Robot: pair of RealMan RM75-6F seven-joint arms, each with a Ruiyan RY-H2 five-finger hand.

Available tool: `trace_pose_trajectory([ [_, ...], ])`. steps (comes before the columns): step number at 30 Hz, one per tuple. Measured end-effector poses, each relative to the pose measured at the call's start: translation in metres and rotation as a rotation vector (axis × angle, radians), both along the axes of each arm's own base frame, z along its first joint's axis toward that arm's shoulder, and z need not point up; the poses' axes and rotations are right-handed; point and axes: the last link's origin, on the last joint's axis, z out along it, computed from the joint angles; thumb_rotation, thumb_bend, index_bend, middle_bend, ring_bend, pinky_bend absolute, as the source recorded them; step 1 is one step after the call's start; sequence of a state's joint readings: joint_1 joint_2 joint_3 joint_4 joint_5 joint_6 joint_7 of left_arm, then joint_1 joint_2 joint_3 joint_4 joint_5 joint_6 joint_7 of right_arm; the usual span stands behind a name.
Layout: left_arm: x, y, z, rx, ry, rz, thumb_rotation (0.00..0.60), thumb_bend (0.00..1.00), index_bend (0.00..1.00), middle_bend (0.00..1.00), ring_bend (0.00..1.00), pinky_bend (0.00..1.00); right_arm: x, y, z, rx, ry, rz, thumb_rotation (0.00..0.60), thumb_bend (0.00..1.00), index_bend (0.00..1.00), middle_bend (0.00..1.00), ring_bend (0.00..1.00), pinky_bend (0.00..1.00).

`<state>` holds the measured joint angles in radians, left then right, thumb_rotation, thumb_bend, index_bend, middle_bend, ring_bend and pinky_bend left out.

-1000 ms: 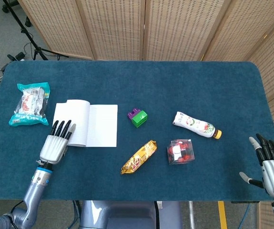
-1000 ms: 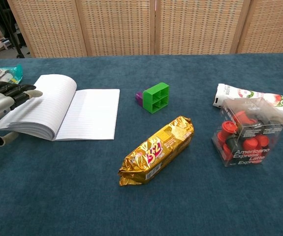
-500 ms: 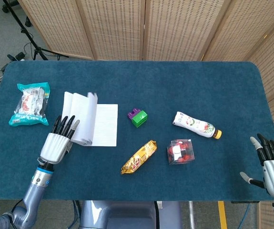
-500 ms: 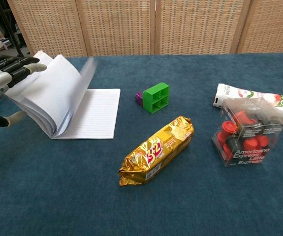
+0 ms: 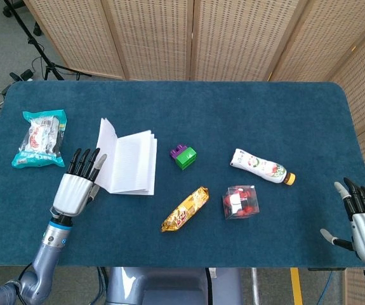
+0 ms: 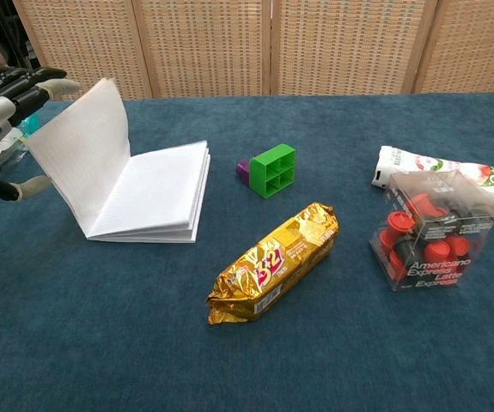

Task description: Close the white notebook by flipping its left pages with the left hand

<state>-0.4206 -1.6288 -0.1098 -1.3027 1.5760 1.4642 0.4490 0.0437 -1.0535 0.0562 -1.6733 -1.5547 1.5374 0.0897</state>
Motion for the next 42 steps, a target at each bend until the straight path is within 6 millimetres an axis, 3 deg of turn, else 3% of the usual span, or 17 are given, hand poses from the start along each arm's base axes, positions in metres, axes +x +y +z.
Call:
trace_pose_trajectory([
  [14, 0.006, 0.001, 0.009, 0.059, -0.083, -0.073, 0.6, 0.28, 0.0, 0.0, 0.0, 0.0, 0.0, 0.0, -0.002, 0.01, 0.002, -0.002, 0.6, 0.0, 0.0, 0.0, 0.0, 0.0],
  [18, -0.003, -0.005, 0.015, 0.036, -0.087, -0.036, 0.6, 0.2, 0.0, 0.0, 0.0, 0.0, -0.001, 0.0, -0.002, 0.017, 0.005, -0.009, 0.6, 0.0, 0.01, 0.0, 0.0, 0.0],
  [22, -0.017, -0.018, 0.03, -0.001, -0.105, 0.034, 0.6, 0.1, 0.0, 0.0, 0.0, 0.0, -0.003, -0.001, -0.004, 0.031, 0.016, -0.017, 0.6, 0.0, 0.0, 0.0, 0.0, 0.0],
  [34, -0.071, -0.081, 0.081, -0.118, -0.086, 0.33, 0.6, 0.09, 0.0, 0.0, 0.0, 0.0, 0.001, -0.002, -0.014, 0.054, 0.076, -0.019, 0.6, 0.0, 0.0, 0.0, 0.0, 0.0],
  [42, -0.084, -0.095, 0.095, -0.078, -0.091, 0.345, 0.6, 0.09, 0.0, 0.0, 0.0, 0.0, 0.006, -0.002, -0.023, 0.076, 0.086, -0.011, 0.6, 0.0, 0.0, 0.0, 0.0, 0.0],
])
